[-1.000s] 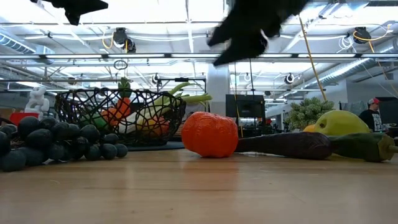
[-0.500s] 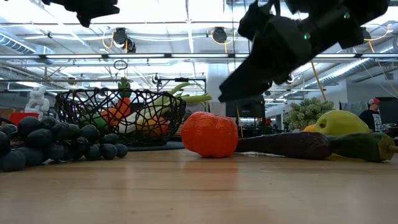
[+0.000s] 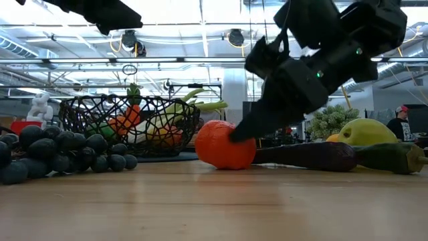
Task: Build produce basket
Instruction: Put the orange pumpkin into the black basket
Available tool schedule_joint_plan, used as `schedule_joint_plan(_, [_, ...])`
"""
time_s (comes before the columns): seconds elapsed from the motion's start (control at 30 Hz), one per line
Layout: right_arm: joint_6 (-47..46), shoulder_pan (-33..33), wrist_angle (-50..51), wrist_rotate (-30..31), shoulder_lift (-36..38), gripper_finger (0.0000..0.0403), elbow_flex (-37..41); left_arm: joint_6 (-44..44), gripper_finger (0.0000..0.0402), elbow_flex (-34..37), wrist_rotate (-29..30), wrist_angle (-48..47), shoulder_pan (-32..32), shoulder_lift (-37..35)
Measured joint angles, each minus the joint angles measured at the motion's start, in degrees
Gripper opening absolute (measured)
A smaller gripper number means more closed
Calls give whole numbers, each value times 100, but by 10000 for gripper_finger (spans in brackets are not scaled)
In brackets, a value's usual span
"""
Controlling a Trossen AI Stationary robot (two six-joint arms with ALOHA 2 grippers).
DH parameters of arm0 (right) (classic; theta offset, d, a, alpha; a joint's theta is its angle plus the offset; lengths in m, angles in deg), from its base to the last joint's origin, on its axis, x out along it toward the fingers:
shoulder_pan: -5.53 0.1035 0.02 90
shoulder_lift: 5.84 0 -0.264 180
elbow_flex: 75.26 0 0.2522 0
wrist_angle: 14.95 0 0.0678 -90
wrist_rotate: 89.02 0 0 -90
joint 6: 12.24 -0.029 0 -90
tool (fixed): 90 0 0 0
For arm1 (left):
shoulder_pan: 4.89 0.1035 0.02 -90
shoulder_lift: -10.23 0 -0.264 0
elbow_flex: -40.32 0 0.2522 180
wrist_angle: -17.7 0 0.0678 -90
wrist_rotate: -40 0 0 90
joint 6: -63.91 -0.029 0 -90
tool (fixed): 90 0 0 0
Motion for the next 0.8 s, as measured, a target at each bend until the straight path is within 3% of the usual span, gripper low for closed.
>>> schedule_joint_plan(0.5, [144,-20,29,-19,-5,338,-2,6,147,0,-1,159,0,0])
schedule_joint_plan(0.8, [146,-17,291,-137,777,345,-2,24,147,0,-306,307,-136,27])
